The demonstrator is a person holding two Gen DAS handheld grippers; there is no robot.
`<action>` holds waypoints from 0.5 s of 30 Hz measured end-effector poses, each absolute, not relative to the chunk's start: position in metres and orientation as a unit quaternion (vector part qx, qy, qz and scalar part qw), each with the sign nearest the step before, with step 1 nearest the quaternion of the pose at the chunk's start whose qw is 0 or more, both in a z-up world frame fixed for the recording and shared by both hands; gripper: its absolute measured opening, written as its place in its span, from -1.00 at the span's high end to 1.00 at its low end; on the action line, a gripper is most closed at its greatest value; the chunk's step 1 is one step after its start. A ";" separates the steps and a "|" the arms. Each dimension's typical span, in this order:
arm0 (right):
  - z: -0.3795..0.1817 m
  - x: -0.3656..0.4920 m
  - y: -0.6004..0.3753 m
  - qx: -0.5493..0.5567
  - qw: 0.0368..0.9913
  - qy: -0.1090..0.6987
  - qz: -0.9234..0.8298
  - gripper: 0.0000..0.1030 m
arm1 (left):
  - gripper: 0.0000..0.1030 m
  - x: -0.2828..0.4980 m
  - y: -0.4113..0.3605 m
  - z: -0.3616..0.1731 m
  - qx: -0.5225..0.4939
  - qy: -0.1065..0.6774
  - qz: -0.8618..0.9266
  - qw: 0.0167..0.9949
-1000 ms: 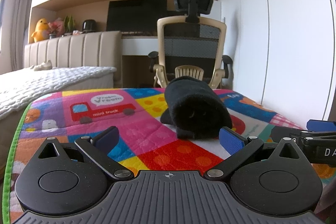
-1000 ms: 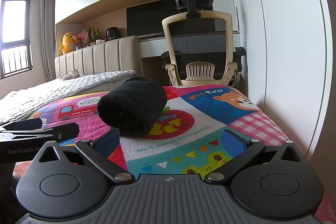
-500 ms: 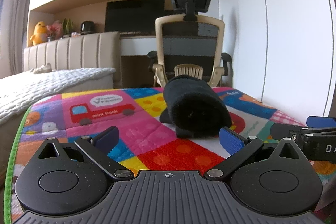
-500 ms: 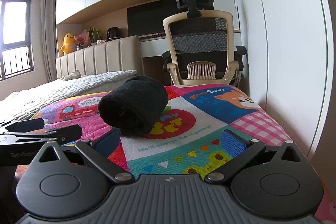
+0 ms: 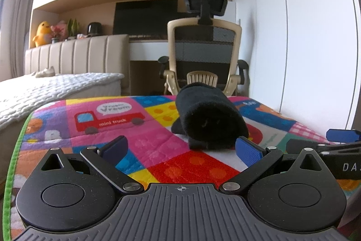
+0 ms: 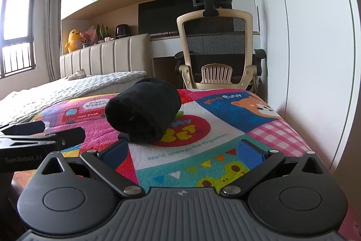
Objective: Fold clothes
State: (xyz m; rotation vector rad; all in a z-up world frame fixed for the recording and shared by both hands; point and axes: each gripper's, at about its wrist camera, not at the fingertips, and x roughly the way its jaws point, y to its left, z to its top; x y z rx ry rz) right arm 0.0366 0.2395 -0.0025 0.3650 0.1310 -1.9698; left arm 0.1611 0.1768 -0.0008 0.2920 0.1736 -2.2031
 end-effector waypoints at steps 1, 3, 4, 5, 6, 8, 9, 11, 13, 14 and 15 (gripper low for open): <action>-0.002 0.037 0.239 0.153 0.537 0.057 -0.828 -1.00 | -1.00 0.161 0.177 -0.001 0.117 0.070 -0.887 0.441; -0.002 0.037 0.239 0.152 0.537 0.059 -0.828 -1.00 | -1.00 0.161 0.177 -0.001 0.117 0.069 -0.887 0.441; -0.002 0.037 0.240 0.151 0.537 0.059 -0.828 -1.00 | -1.00 0.161 0.178 -0.001 0.117 0.068 -0.887 0.441; -0.002 0.037 0.240 0.151 0.537 0.059 -0.828 -1.00 | -1.00 0.161 0.178 0.000 0.117 0.067 -0.888 0.440; -0.002 0.037 0.240 0.152 0.537 0.058 -0.828 -1.00 | -1.00 0.160 0.178 0.000 0.118 0.066 -0.888 0.440; -0.002 0.036 0.241 0.152 0.537 0.057 -0.828 -1.00 | -1.00 0.160 0.178 0.000 0.118 0.066 -0.887 0.441; -0.002 0.036 0.241 0.152 0.538 0.057 -0.827 -1.00 | -1.00 0.160 0.178 0.000 0.119 0.065 -0.887 0.441; -0.002 0.036 0.241 0.152 0.538 0.057 -0.827 -1.00 | -1.00 0.160 0.178 0.000 0.119 0.065 -0.887 0.441; -0.002 0.036 0.241 0.151 0.539 0.057 -0.827 -1.00 | -1.00 0.160 0.178 -0.001 0.119 0.064 -0.887 0.441; -0.002 0.036 0.242 0.151 0.539 0.057 -0.827 -1.00 | -1.00 0.160 0.178 -0.001 0.119 0.064 -0.887 0.441; -0.002 0.035 0.242 0.152 0.539 0.057 -0.827 -1.00 | -1.00 0.160 0.178 -0.001 0.119 0.064 -0.887 0.441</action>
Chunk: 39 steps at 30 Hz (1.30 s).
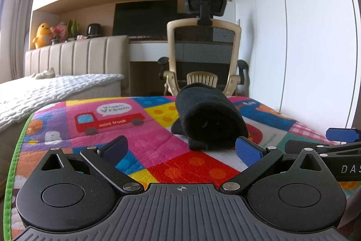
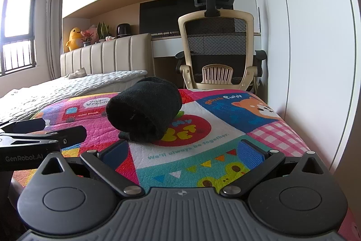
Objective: Fold clothes
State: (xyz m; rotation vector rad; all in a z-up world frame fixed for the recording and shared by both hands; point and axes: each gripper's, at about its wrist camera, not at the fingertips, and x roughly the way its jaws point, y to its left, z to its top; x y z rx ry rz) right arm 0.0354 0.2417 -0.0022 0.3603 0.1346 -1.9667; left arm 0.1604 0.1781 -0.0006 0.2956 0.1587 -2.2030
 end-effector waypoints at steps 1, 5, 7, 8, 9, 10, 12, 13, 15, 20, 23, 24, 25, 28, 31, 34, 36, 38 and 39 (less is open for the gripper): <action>-0.002 0.035 0.242 0.152 0.539 0.056 -0.827 -1.00 | -1.00 0.160 0.178 -0.001 0.119 0.064 -0.887 0.441; -0.002 0.035 0.242 0.151 0.539 0.056 -0.827 -1.00 | -1.00 0.161 0.179 -0.001 0.119 0.063 -0.887 0.441; -0.002 0.035 0.242 0.151 0.539 0.057 -0.827 -1.00 | -1.00 0.161 0.179 -0.001 0.119 0.062 -0.888 0.441; -0.002 0.035 0.242 0.151 0.539 0.057 -0.827 -1.00 | -1.00 0.161 0.179 -0.001 0.119 0.062 -0.888 0.441; -0.002 0.035 0.242 0.151 0.539 0.057 -0.827 -1.00 | -1.00 0.161 0.179 -0.001 0.119 0.062 -0.888 0.441; -0.002 0.035 0.242 0.151 0.539 0.057 -0.827 -1.00 | -1.00 0.161 0.179 -0.001 0.119 0.062 -0.888 0.441; -0.002 0.035 0.242 0.151 0.539 0.058 -0.827 -1.00 | -1.00 0.161 0.179 -0.001 0.118 0.062 -0.888 0.441; -0.002 0.035 0.242 0.151 0.539 0.058 -0.827 -1.00 | -1.00 0.161 0.179 -0.001 0.118 0.062 -0.888 0.441; -0.002 0.036 0.242 0.150 0.539 0.058 -0.827 -1.00 | -1.00 0.161 0.179 -0.001 0.118 0.062 -0.888 0.440; -0.001 0.036 0.243 0.151 0.539 0.059 -0.826 -1.00 | -1.00 0.161 0.179 -0.001 0.117 0.062 -0.888 0.440; -0.001 0.036 0.242 0.151 0.539 0.059 -0.826 -1.00 | -1.00 0.160 0.179 -0.001 0.117 0.061 -0.888 0.440; -0.001 0.036 0.243 0.151 0.539 0.059 -0.826 -1.00 | -1.00 0.160 0.180 -0.001 0.117 0.061 -0.888 0.440; -0.001 0.036 0.243 0.151 0.539 0.059 -0.826 -1.00 | -1.00 0.160 0.180 -0.001 0.117 0.060 -0.888 0.440; -0.001 0.035 0.242 0.151 0.540 0.059 -0.826 -1.00 | -1.00 0.160 0.181 -0.001 0.118 0.059 -0.889 0.439; -0.002 0.035 0.242 0.151 0.540 0.059 -0.826 -1.00 | -1.00 0.160 0.181 -0.001 0.118 0.056 -0.890 0.437; -0.002 0.035 0.242 0.150 0.540 0.059 -0.826 -1.00 | -1.00 0.159 0.182 -0.001 0.118 0.053 -0.890 0.436; -0.002 0.035 0.242 0.150 0.540 0.059 -0.826 -1.00 | -1.00 0.159 0.182 -0.001 0.117 0.053 -0.891 0.436; -0.002 0.036 0.242 0.150 0.540 0.059 -0.826 -1.00 | -1.00 0.160 0.182 -0.001 0.117 0.053 -0.891 0.436; -0.002 0.036 0.241 0.150 0.540 0.059 -0.826 -1.00 | -1.00 0.160 0.182 -0.001 0.116 0.053 -0.891 0.436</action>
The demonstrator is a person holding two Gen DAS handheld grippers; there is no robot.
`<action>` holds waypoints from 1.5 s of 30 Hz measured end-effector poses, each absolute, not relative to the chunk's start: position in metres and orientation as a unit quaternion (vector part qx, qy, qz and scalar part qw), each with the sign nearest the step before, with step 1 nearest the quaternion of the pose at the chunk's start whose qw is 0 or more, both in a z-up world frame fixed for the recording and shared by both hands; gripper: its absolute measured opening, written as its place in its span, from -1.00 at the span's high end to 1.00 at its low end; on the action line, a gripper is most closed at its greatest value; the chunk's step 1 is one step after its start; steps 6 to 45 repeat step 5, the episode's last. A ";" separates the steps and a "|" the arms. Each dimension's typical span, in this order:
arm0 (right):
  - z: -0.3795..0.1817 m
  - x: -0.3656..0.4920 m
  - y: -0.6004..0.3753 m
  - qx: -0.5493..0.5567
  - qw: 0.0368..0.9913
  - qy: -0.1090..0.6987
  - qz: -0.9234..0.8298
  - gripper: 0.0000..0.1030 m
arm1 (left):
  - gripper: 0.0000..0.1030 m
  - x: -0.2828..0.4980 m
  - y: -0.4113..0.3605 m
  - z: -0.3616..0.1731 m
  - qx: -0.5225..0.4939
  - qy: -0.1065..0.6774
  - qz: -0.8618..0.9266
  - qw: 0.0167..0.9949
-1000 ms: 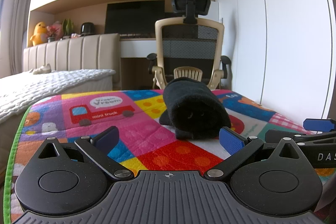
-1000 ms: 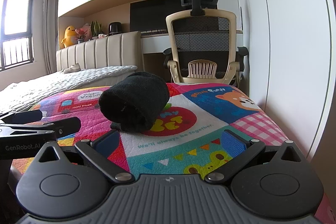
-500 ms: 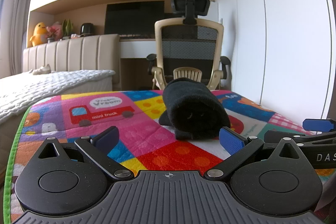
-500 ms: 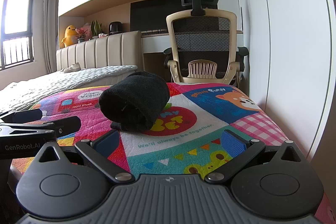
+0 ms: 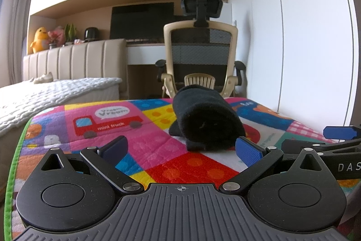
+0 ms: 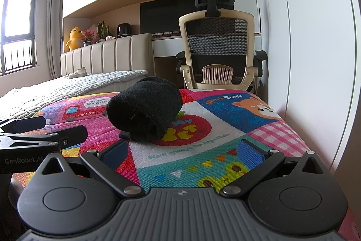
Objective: Fold clothes
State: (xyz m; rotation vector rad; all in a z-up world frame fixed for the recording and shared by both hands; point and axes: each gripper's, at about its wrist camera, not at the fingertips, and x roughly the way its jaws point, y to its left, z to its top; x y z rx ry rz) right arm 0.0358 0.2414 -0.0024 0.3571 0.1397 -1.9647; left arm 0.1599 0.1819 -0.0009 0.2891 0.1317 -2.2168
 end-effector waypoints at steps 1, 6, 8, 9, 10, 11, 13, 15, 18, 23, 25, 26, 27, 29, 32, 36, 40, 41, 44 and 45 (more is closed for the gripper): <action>-0.002 0.036 0.241 0.150 0.539 0.059 -0.826 -1.00 | -1.00 0.160 0.182 -0.001 0.116 0.053 -0.891 0.436; -0.003 0.036 0.241 0.152 0.539 0.058 -0.826 -1.00 | -1.00 0.160 0.182 -0.001 0.114 0.052 -0.891 0.436; -0.003 0.036 0.241 0.152 0.539 0.058 -0.826 -1.00 | -1.00 0.160 0.182 -0.001 0.114 0.052 -0.891 0.436; -0.003 0.036 0.241 0.152 0.539 0.058 -0.826 -1.00 | -1.00 0.160 0.182 -0.001 0.114 0.052 -0.891 0.436; -0.003 0.036 0.241 0.152 0.539 0.058 -0.826 -1.00 | -1.00 0.160 0.182 -0.001 0.114 0.052 -0.891 0.436; -0.003 0.036 0.241 0.152 0.539 0.058 -0.826 -1.00 | -1.00 0.160 0.182 -0.001 0.114 0.052 -0.891 0.436; -0.003 0.036 0.241 0.152 0.539 0.058 -0.826 -1.00 | -1.00 0.160 0.182 -0.001 0.114 0.052 -0.891 0.436; -0.003 0.036 0.241 0.152 0.539 0.058 -0.826 -1.00 | -1.00 0.160 0.182 -0.001 0.114 0.052 -0.891 0.436; -0.003 0.036 0.241 0.152 0.539 0.058 -0.826 -1.00 | -1.00 0.160 0.182 -0.001 0.114 0.052 -0.891 0.436; -0.003 0.036 0.241 0.152 0.539 0.058 -0.826 -1.00 | -1.00 0.160 0.182 -0.001 0.114 0.052 -0.891 0.436; -0.003 0.036 0.241 0.152 0.539 0.058 -0.826 -1.00 | -1.00 0.160 0.182 -0.001 0.114 0.052 -0.891 0.436; -0.003 0.036 0.241 0.152 0.539 0.058 -0.826 -1.00 | -1.00 0.160 0.182 -0.001 0.114 0.052 -0.891 0.436; -0.003 0.036 0.241 0.152 0.539 0.058 -0.826 -1.00 | -1.00 0.160 0.182 -0.001 0.114 0.052 -0.891 0.436; -0.003 0.036 0.241 0.152 0.539 0.058 -0.826 -1.00 | -1.00 0.160 0.182 -0.001 0.114 0.052 -0.891 0.436; -0.003 0.036 0.241 0.152 0.539 0.058 -0.826 -1.00 | -1.00 0.160 0.182 -0.001 0.114 0.052 -0.891 0.436; -0.003 0.036 0.241 0.152 0.539 0.058 -0.826 -1.00 | -1.00 0.160 0.182 -0.001 0.114 0.052 -0.891 0.436; -0.003 0.036 0.241 0.152 0.539 0.058 -0.826 -1.00 | -1.00 0.160 0.182 -0.001 0.114 0.052 -0.891 0.436; -0.003 0.036 0.241 0.152 0.539 0.058 -0.826 -1.00 | -1.00 0.160 0.182 -0.001 0.114 0.052 -0.891 0.436; -0.003 0.036 0.241 0.152 0.539 0.058 -0.826 -1.00 | -1.00 0.160 0.182 -0.001 0.114 0.052 -0.891 0.436; -0.003 0.036 0.241 0.152 0.539 0.058 -0.826 -1.00 | -1.00 0.160 0.182 -0.001 0.114 0.052 -0.891 0.436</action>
